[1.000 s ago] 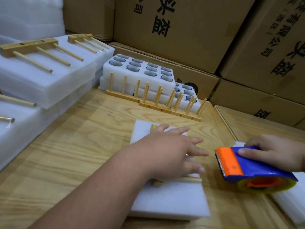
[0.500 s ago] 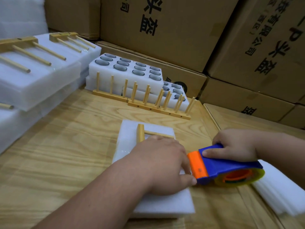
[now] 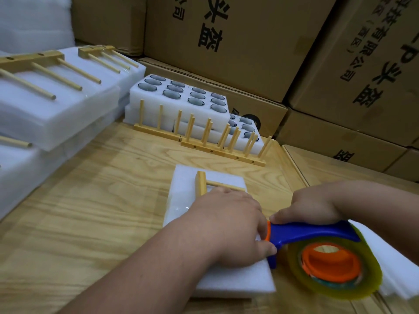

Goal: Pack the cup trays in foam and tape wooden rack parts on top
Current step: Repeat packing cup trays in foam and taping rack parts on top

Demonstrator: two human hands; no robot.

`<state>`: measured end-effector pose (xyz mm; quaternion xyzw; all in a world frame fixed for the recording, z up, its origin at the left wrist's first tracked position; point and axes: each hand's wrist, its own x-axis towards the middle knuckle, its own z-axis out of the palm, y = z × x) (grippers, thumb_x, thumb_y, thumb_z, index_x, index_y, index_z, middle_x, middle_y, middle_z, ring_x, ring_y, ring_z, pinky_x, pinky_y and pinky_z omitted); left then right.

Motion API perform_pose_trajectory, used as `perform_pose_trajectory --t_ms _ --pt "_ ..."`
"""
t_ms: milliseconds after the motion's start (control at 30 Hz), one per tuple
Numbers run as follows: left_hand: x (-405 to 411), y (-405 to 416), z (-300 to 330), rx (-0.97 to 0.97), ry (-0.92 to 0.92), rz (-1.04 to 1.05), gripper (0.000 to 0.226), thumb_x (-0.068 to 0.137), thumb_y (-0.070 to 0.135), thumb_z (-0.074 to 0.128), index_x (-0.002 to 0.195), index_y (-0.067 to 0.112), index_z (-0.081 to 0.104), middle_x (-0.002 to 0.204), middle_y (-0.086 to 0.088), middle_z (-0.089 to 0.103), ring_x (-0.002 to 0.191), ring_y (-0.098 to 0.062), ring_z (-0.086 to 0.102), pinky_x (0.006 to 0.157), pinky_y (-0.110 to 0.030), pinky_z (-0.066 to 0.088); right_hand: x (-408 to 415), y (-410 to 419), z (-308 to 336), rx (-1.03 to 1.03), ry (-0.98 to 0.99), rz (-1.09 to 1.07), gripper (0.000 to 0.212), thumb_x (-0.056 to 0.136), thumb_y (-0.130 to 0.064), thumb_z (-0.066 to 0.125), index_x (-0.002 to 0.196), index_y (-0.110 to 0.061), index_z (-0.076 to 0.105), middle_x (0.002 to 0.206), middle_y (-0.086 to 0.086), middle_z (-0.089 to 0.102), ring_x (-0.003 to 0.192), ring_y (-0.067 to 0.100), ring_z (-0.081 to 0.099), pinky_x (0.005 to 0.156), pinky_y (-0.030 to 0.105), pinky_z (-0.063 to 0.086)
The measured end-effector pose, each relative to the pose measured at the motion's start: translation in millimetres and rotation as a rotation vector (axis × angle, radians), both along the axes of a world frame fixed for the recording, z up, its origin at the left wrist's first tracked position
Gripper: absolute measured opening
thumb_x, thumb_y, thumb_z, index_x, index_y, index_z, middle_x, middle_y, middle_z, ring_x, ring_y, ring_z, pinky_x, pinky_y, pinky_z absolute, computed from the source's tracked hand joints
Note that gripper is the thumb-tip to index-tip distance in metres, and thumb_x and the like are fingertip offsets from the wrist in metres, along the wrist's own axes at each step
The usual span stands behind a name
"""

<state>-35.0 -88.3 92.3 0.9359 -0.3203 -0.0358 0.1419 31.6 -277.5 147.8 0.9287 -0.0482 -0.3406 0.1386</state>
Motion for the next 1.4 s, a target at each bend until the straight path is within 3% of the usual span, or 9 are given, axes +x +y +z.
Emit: perform_pose_trajectory --t_ms 300,467,633,867,1100,1167,1267,1333,1400 --pt "1.2 -0.3 -2.9 -0.014 -0.020 -0.005 0.043 0.092 0.069 0.047 0.115 0.039 0.068 0.132 0.019 0.056 0.140 -0.009 0.035 0.117 -0.044 0.024 -13.4 8.1 8.3 0.022 0.089 -0.252 0.052 0.094 -0.069 0.049 0.098 -0.021 0.068 0.067 -0.003 0.068 0.057 0.009 0.064 0.063 0.024 0.047" --pt "1.6 1.6 -6.2 -0.042 -0.039 -0.010 0.043 0.093 0.069 0.046 0.115 0.040 0.068 0.133 0.021 0.054 0.140 -0.006 0.033 0.119 -0.040 0.021 -24.8 4.4 6.5 -0.351 0.146 -0.021 0.049 0.100 -0.061 0.042 0.113 -0.018 0.063 0.084 0.001 0.056 0.068 0.013 0.051 0.062 0.028 0.037" --pt "3.0 0.9 -8.6 -0.053 -0.052 -0.011 0.041 0.092 0.069 0.046 0.113 0.041 0.067 0.131 0.022 0.055 0.137 -0.004 0.037 0.118 -0.040 0.022 -23.4 -31.3 33.1 -0.195 -0.181 -0.077 0.055 0.089 -0.076 0.045 0.089 -0.024 0.062 0.088 0.000 0.067 0.080 0.014 0.064 0.069 0.030 0.045" --pt "4.4 0.8 -10.0 -0.061 -0.047 -0.016 0.042 0.092 0.070 0.045 0.113 0.040 0.067 0.128 0.022 0.055 0.134 -0.003 0.038 0.118 -0.037 0.022 -32.7 -62.8 23.9 0.146 -0.564 -0.235 0.050 0.090 -0.059 0.053 0.079 -0.012 0.067 0.075 0.008 0.067 0.068 0.022 0.064 0.057 0.028 0.041" --pt "5.8 1.0 -9.8 -0.051 -0.045 -0.025 0.042 0.092 0.071 0.043 0.113 0.042 0.065 0.130 0.024 0.054 0.137 -0.001 0.034 0.119 -0.038 0.021 -47.8 -43.8 -63.0 0.016 -0.934 -0.027 0.045 0.095 -0.065 0.043 0.078 -0.024 0.050 0.066 -0.005 0.057 0.058 0.012 0.054 0.047 0.027 0.033" --pt "6.2 1.2 -10.1 -0.044 -0.044 -0.030 0.043 0.092 0.072 0.043 0.115 0.043 0.065 0.132 0.024 0.053 0.139 -0.002 0.032 0.119 -0.038 0.020 -52.1 -41.3 -78.6 0.089 -0.978 -0.044 0.037 0.095 -0.061 0.047 0.087 -0.025 0.049 0.074 -0.006 0.058 0.063 0.012 0.054 0.052 0.029 0.040" --pt "6.7 1.4 -10.6 -0.038 -0.046 -0.036 0.043 0.092 0.072 0.043 0.117 0.043 0.064 0.134 0.024 0.052 0.141 -0.002 0.031 0.119 -0.038 0.020 -63.0 -38.4 -88.9 0.343 -1.316 0.003 0.037 0.092 -0.043 0.059 0.119 -0.018 0.059 0.112 -0.001 0.063 0.103 0.022 0.057 0.085 0.038 0.051" --pt "7.3 1.2 -10.6 -0.035 -0.050 -0.035 0.044 0.091 0.072 0.045 0.122 0.044 0.061 0.138 0.025 0.049 0.141 -0.003 0.031 0.119 -0.037 0.020 -70.5 -28.0 -92.2 0.696 -1.436 -0.008 0.040 0.089 -0.036 0.057 0.126 -0.021 0.060 0.119 -0.009 0.060 0.111 0.011 0.055 0.090 0.029 0.047" --pt "7.5 1.3 -10.9 -0.041 -0.039 -0.023 0.051 0.089 0.072 0.049 0.132 0.045 0.053 0.144 0.025 0.044 0.142 -0.004 0.031 0.119 -0.035 0.019 -71.7 -11.1 -93.4 1.108 -1.328 -0.191 0.026 0.090 -0.027 0.058 0.114 -0.027 0.066 0.106 -0.017 0.069 0.100 0.000 0.062 0.085 0.024 0.049"
